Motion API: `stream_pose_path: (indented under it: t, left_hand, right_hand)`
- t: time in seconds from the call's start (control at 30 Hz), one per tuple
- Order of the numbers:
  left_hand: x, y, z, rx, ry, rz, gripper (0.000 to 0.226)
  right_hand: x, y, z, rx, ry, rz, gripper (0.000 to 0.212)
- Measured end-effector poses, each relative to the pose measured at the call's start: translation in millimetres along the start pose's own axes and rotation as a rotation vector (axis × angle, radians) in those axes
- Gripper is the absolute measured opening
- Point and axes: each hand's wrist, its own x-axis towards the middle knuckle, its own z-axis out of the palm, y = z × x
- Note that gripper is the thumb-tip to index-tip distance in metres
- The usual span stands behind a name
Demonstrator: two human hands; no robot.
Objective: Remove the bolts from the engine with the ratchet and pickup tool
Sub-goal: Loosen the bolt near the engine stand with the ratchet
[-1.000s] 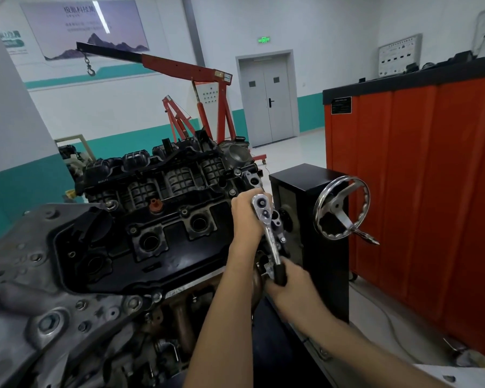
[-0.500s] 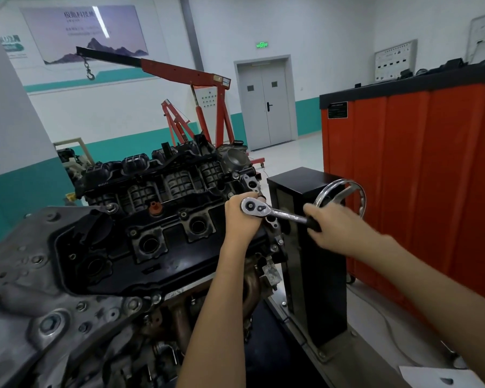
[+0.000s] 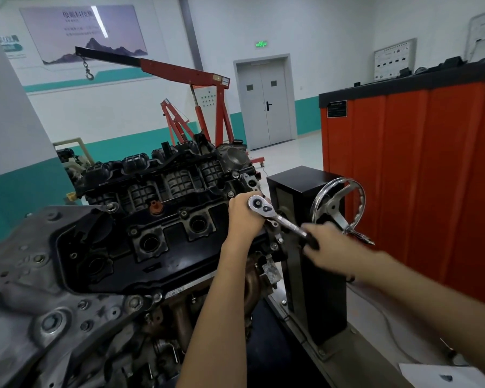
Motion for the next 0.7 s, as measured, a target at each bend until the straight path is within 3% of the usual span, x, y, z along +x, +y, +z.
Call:
stream_pose_path:
  t: [0.1, 0.17, 0.23, 0.37, 0.47, 0.57, 0.7]
  left_hand:
    - [-2.2, 1.2, -3.1, 0.028, -0.035, 0.025, 0.041]
    - [-2.7, 2.4, -3.6, -0.018, 0.006, -0.005, 0.042]
    - [-2.8, 4.7, -3.0, -0.097, 0.083, -0.069, 0.052]
    - [-3.4, 12.8, 3.1, -0.152, 0.158, -0.128, 0.055]
    - [-3.2, 16.0, 3.8, -0.142, 0.162, -0.113, 0.056]
    - [-3.5, 14.8, 2.4, -0.122, 0.153, -0.095, 0.055]
    - [-4.8, 6.2, -1.3, -0.068, 0.051, -0.05, 0.054]
  right_hand:
    - [25.1, 5.5, -49.1, -0.503, 0.068, -0.115, 0.011]
    - [29.5, 1.6, -52.4, -0.569, 0.145, -0.132, 0.019]
    - [20.0, -2.6, -31.8, -0.427, 0.155, -0.083, 0.023]
    - [-13.8, -27.0, 37.1, 0.276, 0.112, 0.059, 0.027]
    - [-23.9, -55.5, 76.5, 0.603, 0.158, 0.093, 0.024]
    - [-24.3, -57.2, 74.8, 0.571, 0.14, 0.07, 0.02]
    - [-8.3, -11.9, 12.5, 0.128, -0.031, -0.001, 0.012]
